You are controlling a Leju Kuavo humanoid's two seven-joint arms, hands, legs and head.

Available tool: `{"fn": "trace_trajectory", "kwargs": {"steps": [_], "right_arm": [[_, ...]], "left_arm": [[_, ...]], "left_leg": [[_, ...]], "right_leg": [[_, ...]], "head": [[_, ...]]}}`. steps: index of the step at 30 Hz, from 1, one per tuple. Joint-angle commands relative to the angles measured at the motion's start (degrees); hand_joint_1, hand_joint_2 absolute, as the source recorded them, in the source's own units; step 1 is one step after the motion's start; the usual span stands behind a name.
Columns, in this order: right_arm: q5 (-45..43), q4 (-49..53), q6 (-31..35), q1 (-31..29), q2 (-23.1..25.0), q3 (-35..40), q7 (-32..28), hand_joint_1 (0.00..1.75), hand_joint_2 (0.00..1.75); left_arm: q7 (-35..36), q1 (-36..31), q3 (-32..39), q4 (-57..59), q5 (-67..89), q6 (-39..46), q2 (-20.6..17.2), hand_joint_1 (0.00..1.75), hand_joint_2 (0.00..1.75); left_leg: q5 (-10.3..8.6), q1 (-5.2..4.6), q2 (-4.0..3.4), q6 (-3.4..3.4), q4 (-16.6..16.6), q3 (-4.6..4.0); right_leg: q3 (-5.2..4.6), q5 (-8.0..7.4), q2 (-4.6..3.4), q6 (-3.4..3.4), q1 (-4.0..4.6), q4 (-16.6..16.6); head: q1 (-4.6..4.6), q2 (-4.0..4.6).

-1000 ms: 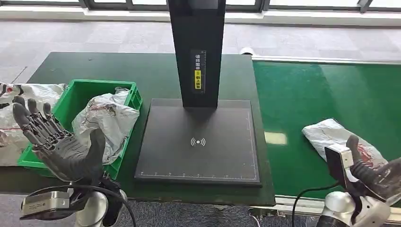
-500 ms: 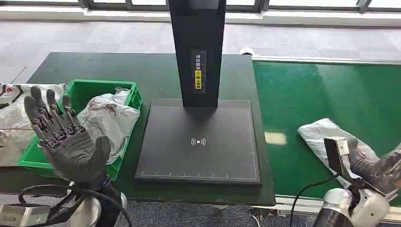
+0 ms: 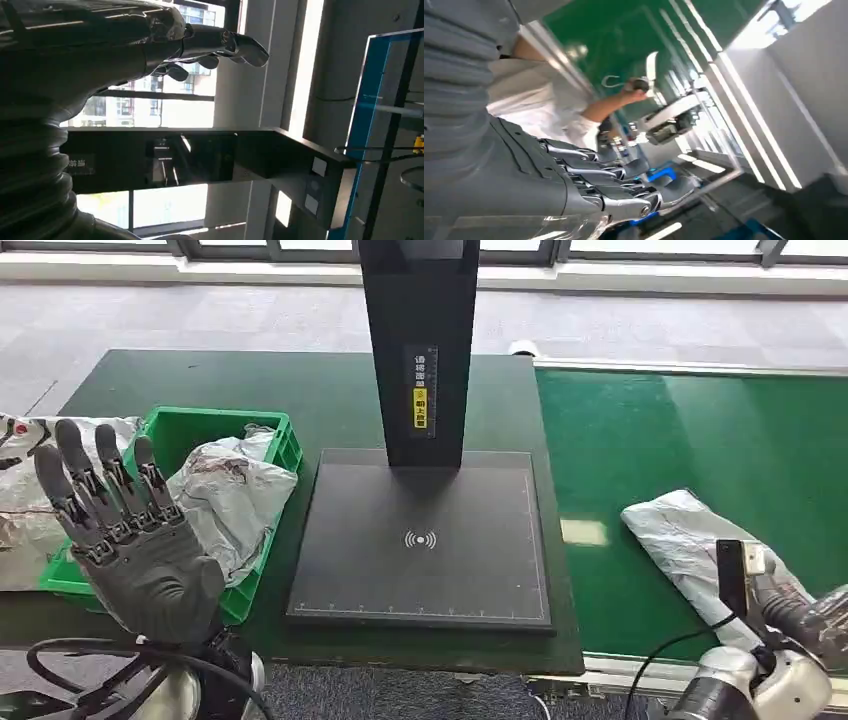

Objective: Moved the parcel from conveyor to table for the left to box.

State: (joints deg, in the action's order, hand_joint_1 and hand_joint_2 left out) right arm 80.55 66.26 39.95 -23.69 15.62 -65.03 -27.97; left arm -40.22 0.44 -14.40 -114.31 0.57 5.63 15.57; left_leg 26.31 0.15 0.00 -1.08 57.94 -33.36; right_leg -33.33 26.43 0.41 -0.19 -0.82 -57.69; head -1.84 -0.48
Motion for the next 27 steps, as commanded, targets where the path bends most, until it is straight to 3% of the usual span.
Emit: {"fn": "trace_trajectory", "kwargs": {"steps": [1,2,5,6,9,10,11,27], "right_arm": [[6.09,-20.74,0.05,-4.73,-9.95,-11.03,11.67,0.00,0.00],[2.68,-20.51,0.05,-1.67,-9.39,-6.91,13.70,0.00,0.00],[5.92,-26.26,0.05,-3.01,-11.92,-5.39,18.24,0.00,0.00],[4.79,-26.09,0.05,-2.97,-11.71,-5.60,17.20,0.00,1.75],[2.73,-32.72,0.05,-4.52,-13.12,-4.75,13.37,0.00,1.75],[-3.44,-43.44,0.05,-6.88,-15.95,-5.96,6.44,0.00,1.75],[-7.21,-46.94,-3.18,-7.87,-16.89,-7.33,2.39,0.00,1.75],[-7.80,-48.45,-3.22,-8.46,-17.76,-7.16,2.66,0.00,1.75]], "left_arm": [[0.22,1.96,4.58,3.61,0.53,-1.79,2.80,0.00,1.75],[0.22,2.56,4.71,3.19,0.06,-1.76,2.27,0.00,1.75],[0.22,3.11,3.94,3.88,1.70,-2.02,2.48,0.00,1.75],[0.22,3.31,3.54,3.80,2.09,-1.65,2.32,0.00,1.75],[0.22,2.90,2.48,5.40,2.47,-0.95,0.81,0.00,1.75],[0.22,2.29,2.86,6.03,2.36,-1.73,0.58,0.00,1.75],[0.22,2.20,2.93,6.32,2.30,-2.30,0.44,0.00,1.75],[0.22,1.13,3.26,7.67,2.25,-2.83,0.50,0.00,1.75]], "left_leg": [[-0.07,0.08,0.02,0.10,-0.20,0.22],[-0.01,0.03,-0.04,0.10,-0.13,0.20],[0.02,0.05,-0.22,0.13,-0.14,0.20],[0.02,-0.01,-0.15,0.13,-0.10,0.14],[0.04,0.01,-0.10,0.13,-0.03,0.08],[0.01,0.01,-0.21,0.12,-0.12,0.16],[0.04,0.04,-0.23,0.12,-0.04,0.11],[-0.05,0.00,-0.16,0.20,-0.07,0.07]], "right_leg": [[0.32,-0.12,0.01,-0.02,0.08,0.35],[0.26,-0.08,-0.03,-0.02,0.04,0.22],[0.21,-0.17,-0.22,-0.03,0.06,0.29],[0.15,-0.12,-0.14,-0.04,-0.01,0.19],[0.10,-0.09,-0.08,-0.04,0.01,0.12],[0.13,-0.14,-0.20,-0.03,0.02,0.21],[0.11,-0.13,-0.22,-0.04,0.06,0.16],[0.08,-0.13,-0.14,-0.06,0.01,0.14]], "head": [[0.02,0.00],[0.00,0.00],[0.02,0.00],[0.02,0.00],[0.02,0.00],[0.02,0.00],[0.02,0.00],[0.02,0.00]]}}
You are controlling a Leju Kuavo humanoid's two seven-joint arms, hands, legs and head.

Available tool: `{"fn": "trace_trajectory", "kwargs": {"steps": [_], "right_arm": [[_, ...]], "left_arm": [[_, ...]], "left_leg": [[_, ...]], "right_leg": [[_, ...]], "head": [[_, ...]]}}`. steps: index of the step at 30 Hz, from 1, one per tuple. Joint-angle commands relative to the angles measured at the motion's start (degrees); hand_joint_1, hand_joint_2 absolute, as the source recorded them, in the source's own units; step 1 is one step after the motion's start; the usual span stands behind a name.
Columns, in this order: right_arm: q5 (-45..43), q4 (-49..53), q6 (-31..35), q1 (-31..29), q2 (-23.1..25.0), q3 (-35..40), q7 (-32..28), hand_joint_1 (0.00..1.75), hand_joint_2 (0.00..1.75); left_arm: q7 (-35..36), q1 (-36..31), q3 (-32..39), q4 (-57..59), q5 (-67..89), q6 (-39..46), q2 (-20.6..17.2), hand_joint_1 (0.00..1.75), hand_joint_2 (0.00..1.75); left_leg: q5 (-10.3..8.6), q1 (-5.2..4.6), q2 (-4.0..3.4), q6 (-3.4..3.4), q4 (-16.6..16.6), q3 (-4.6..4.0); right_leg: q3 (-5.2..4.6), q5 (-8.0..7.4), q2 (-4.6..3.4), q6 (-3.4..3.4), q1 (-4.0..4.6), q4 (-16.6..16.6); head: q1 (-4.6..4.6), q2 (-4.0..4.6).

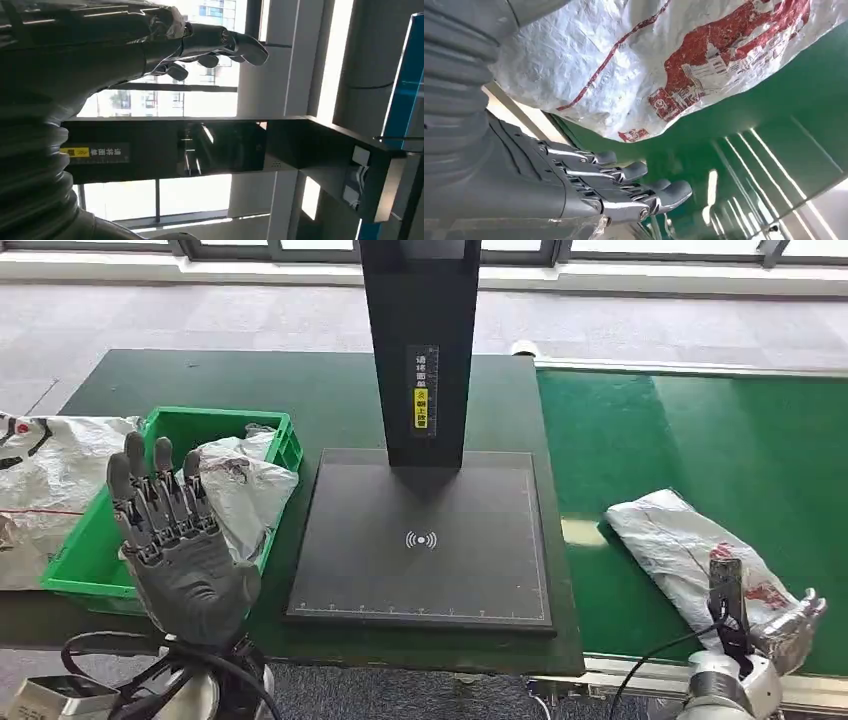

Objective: Moved the parcel from conveyor to table for the left to box.

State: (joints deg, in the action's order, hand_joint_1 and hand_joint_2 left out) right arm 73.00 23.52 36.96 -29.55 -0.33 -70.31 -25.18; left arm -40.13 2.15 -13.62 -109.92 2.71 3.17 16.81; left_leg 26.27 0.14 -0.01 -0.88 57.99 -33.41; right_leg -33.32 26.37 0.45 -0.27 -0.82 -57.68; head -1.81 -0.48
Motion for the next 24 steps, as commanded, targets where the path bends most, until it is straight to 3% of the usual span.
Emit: {"fn": "trace_trajectory", "kwargs": {"steps": [1,7,10,12,13,17,21,24], "right_arm": [[-0.25,-5.71,-0.23,-2.61,-1.80,-1.87,-0.13,0.00,1.75],[-0.22,-6.53,0.50,-3.63,-3.21,-0.48,1.23,0.00,1.75],[-7.79,-7.03,-8.17,-5.25,-3.80,-4.19,-6.24,0.00,1.75],[-9.96,-6.31,-10.03,-6.15,-3.90,-4.83,-8.92,0.00,1.75],[-10.46,-5.84,-9.75,-6.56,-3.73,-4.59,-10.21,0.00,1.75],[-9.44,-3.53,2.30,-8.27,-0.94,0.19,-14.82,0.00,1.75],[-7.86,8.48,3.04,-6.59,4.00,2.45,-14.82,0.00,1.75],[-5.70,9.80,3.04,-6.16,4.70,2.83,-14.82,0.00,1.75]], "left_arm": [[0.13,-0.57,2.48,3.27,0.10,-0.36,-0.74,0.00,1.75],[0.13,-0.97,1.86,4.26,0.52,-0.27,-0.92,0.00,1.75],[0.13,-1.44,1.43,5.20,0.47,-0.39,-1.19,0.00,1.75],[0.13,-1.91,1.44,6.02,0.29,-0.56,-1.22,0.00,1.75],[0.13,-2.09,1.40,6.22,0.29,-0.44,-1.26,0.00,1.75],[0.13,-2.49,0.99,6.33,0.52,0.78,-1.42,0.00,1.75],[0.13,-3.03,0.47,7.70,0.64,1.13,-2.01,0.00,1.75],[0.13,-3.41,0.13,8.03,0.54,1.32,-2.37,0.00,1.75]], "left_leg": [[-0.01,-0.02,-0.14,0.00,-0.10,0.10],[-0.02,-0.04,-0.10,0.01,-0.07,0.06],[-0.03,-0.03,-0.19,0.01,-0.10,0.08],[-0.03,-0.04,-0.15,0.02,-0.08,0.05],[-0.02,-0.03,-0.12,0.01,-0.04,0.03],[-0.02,-0.06,-0.20,0.00,-0.02,0.03],[-0.03,-0.04,-0.15,0.00,-0.04,0.03],[-0.06,-0.02,-0.11,-0.01,-0.07,0.05]], "right_leg": [[0.04,-0.06,-0.17,0.03,-0.01,0.08],[0.01,-0.04,-0.12,0.01,-0.03,0.04],[0.02,-0.10,-0.21,0.02,-0.02,0.10],[0.00,-0.10,-0.17,-0.01,-0.04,0.07],[-0.01,-0.08,-0.13,-0.02,-0.03,0.04],[-0.08,-0.09,-0.23,0.00,-0.06,0.00],[-0.04,-0.08,-0.17,0.01,-0.04,0.02],[-0.01,-0.10,-0.15,0.02,-0.02,0.06]], "head": [[0.00,0.00],[0.00,0.00],[0.00,0.00],[0.00,0.00],[0.00,0.00],[0.00,0.00],[0.00,0.00],[0.00,0.00]]}}
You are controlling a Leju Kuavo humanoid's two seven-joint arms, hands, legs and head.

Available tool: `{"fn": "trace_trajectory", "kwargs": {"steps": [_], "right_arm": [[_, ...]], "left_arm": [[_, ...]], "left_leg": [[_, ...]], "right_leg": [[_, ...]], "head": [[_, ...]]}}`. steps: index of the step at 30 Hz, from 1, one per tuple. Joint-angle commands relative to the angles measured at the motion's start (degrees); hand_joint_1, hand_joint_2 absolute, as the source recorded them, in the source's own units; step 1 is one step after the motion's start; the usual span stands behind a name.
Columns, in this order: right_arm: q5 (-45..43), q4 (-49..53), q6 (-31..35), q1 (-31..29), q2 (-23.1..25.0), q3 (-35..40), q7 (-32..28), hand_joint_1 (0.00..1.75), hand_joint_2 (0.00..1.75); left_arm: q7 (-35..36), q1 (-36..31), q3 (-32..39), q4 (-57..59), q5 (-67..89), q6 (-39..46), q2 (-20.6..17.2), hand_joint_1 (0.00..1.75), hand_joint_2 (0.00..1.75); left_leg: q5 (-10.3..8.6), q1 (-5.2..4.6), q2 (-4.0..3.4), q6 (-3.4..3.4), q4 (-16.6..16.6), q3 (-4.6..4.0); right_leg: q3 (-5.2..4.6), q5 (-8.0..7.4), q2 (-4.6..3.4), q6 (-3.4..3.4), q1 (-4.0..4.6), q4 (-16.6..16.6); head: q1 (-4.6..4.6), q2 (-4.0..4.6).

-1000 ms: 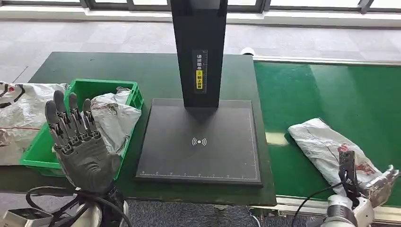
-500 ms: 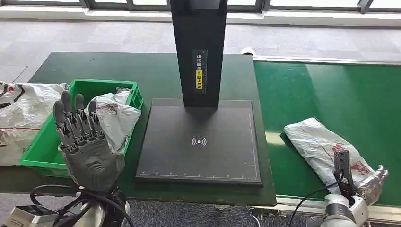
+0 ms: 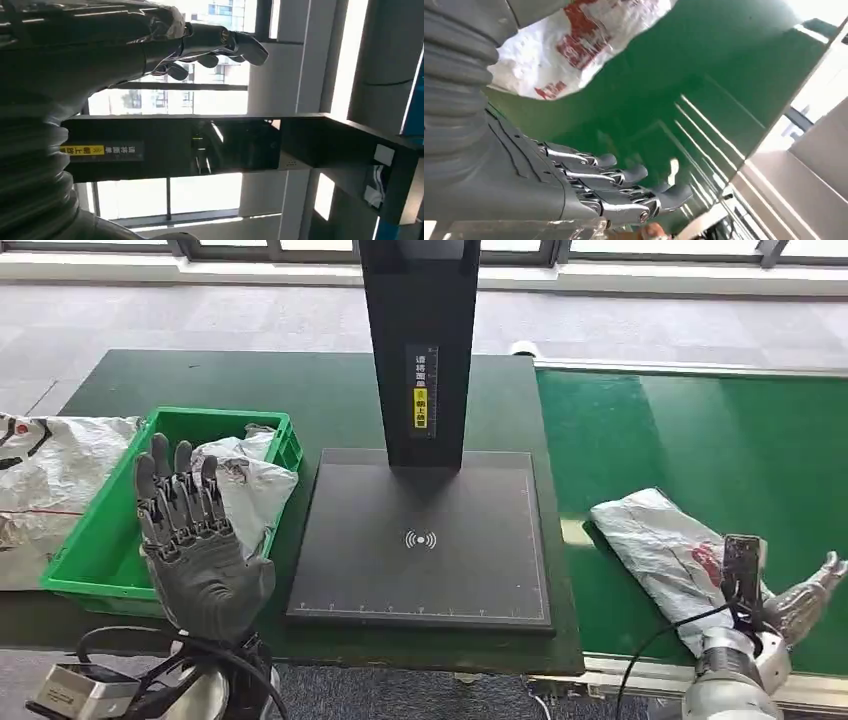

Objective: Moved the parcel from conveyor to table for the left to box.

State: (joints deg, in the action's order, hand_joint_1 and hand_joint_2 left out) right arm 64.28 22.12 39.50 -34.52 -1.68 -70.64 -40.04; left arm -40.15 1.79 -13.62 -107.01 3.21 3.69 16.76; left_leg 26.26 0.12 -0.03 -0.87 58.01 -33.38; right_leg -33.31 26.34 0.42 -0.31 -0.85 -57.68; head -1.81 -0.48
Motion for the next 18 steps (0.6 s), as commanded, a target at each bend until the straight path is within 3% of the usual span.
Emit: {"fn": "trace_trajectory", "kwargs": {"steps": [1,8,14,16,17,18], "right_arm": [[4.91,11.02,0.50,-1.45,6.19,2.53,0.27,0.00,1.75],[8.54,11.26,0.50,-1.72,6.61,1.96,0.78,0.00,1.75],[17.47,13.35,0.50,-0.21,8.21,4.07,4.22,0.00,1.75],[23.14,8.10,0.50,0.16,6.83,8.63,12.65,0.00,1.75],[25.72,-1.52,0.50,-0.35,3.47,14.66,22.01,0.00,1.75],[25.72,-5.04,-1.92,-0.43,2.25,18.91,27.33,0.00,1.75]], "left_arm": [[0.15,-3.15,0.01,5.25,0.00,0.76,-2.47,0.00,1.75],[0.15,-3.52,-0.15,5.89,-0.03,0.69,-2.63,0.00,1.75],[0.15,-3.78,-0.83,6.98,0.10,0.81,-2.83,0.00,1.75],[0.15,-4.02,-0.83,7.16,0.03,0.75,-2.92,0.00,1.75],[0.15,-4.11,-1.00,7.04,0.05,0.64,-3.12,0.00,1.75],[0.15,-4.24,-1.03,7.11,0.05,0.29,-3.30,0.00,1.75]], "left_leg": [[-0.02,-0.04,-0.08,-0.01,-0.06,0.04],[-0.02,-0.02,-0.08,0.00,-0.05,0.03],[-0.03,-0.01,-0.07,0.01,-0.09,0.06],[-0.03,0.01,-0.03,0.01,-0.05,0.03],[-0.05,0.02,-0.11,-0.01,-0.13,0.09],[-0.07,0.06,-0.10,-0.01,-0.15,0.09]], "right_leg": [[-0.02,-0.03,-0.09,0.03,-0.03,0.01],[0.00,-0.04,-0.09,0.03,-0.02,0.02],[0.03,-0.04,-0.09,0.04,-0.01,0.06],[0.03,-0.03,-0.04,0.04,0.02,0.05],[0.05,-0.08,-0.13,0.06,0.02,0.12],[0.07,-0.10,-0.14,0.07,0.06,0.17]], "head": [[0.00,0.00],[0.00,0.00],[0.00,0.00],[0.00,0.00],[0.00,0.00],[-0.02,0.00]]}}
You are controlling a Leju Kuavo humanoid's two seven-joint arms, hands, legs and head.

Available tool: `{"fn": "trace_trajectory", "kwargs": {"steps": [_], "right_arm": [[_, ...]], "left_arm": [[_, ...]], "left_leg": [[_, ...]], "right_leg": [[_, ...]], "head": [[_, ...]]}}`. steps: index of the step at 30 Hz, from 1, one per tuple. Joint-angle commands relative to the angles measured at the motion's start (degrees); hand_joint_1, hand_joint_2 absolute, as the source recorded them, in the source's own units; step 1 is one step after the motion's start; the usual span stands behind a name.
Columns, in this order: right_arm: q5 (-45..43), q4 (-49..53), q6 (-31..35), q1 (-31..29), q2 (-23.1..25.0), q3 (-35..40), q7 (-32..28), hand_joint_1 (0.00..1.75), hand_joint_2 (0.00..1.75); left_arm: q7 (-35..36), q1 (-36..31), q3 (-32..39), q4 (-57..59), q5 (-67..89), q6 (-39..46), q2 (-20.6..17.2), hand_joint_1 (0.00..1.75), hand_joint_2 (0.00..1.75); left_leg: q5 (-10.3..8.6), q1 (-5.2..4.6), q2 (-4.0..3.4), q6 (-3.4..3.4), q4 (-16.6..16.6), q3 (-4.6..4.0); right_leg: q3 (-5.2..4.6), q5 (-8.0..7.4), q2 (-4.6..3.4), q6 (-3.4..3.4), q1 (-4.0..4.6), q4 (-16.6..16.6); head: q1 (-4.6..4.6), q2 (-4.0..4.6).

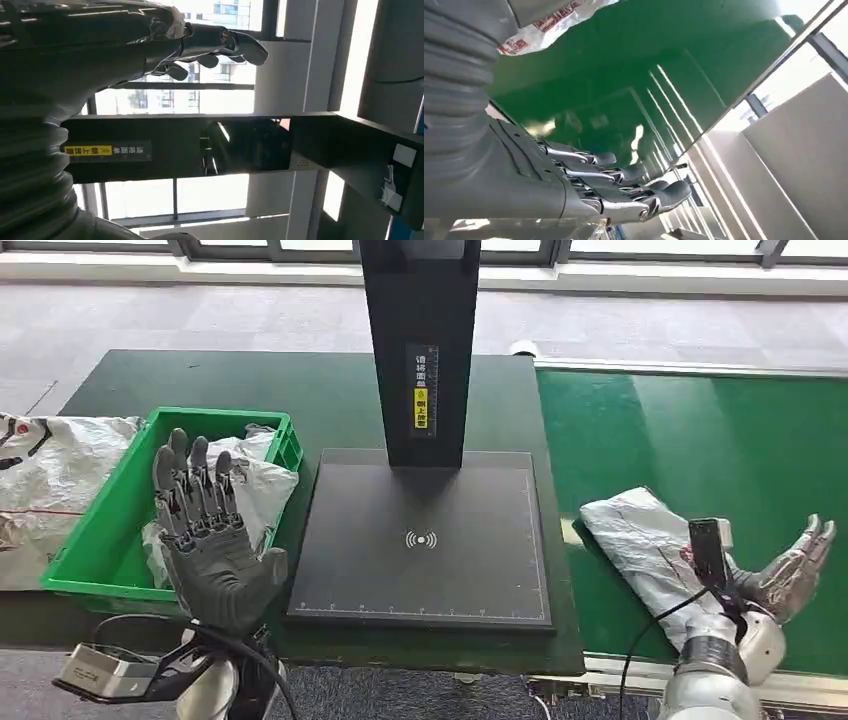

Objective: Moved the parcel from conveyor to table for the left to box.

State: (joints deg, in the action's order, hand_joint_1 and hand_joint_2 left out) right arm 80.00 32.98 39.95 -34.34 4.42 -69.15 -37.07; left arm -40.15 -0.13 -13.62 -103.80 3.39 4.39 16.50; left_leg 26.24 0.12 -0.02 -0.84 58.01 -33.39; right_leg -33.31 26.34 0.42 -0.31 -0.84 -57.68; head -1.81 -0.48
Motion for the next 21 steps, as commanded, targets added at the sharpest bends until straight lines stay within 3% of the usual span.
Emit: {"fn": "trace_trajectory", "kwargs": {"steps": [1,18,21], "right_arm": [[10.00,-17.33,-5.49,-0.59,-4.59,20.32,27.72,0.00,1.75],[10.00,-17.33,-5.49,-0.59,-4.59,20.32,27.72,0.00,1.75],[9.23,-17.45,-8.65,0.79,-4.90,23.34,31.77,0.00,1.75]], "left_arm": [[0.15,-2.42,-1.11,4.04,-0.10,-0.58,-3.08,0.00,1.75],[0.15,-2.42,-1.11,4.04,-0.10,-0.58,-3.08,0.00,1.75],[0.15,-2.68,-1.11,4.62,-0.09,-1.13,-2.90,0.00,1.75]], "left_leg": [[-0.02,0.01,-0.15,-0.01,-0.08,0.07],[-0.04,0.01,0.00,-0.01,-0.07,0.04],[-0.06,0.01,0.02,-0.01,-0.09,0.04]], "right_leg": [[0.02,-0.07,-0.17,0.03,0.01,0.08],[0.00,-0.03,-0.04,0.03,0.01,0.07],[0.02,-0.04,-0.02,0.03,0.01,0.09]], "head": [[0.00,0.00],[-0.02,0.00],[0.00,0.00]]}}
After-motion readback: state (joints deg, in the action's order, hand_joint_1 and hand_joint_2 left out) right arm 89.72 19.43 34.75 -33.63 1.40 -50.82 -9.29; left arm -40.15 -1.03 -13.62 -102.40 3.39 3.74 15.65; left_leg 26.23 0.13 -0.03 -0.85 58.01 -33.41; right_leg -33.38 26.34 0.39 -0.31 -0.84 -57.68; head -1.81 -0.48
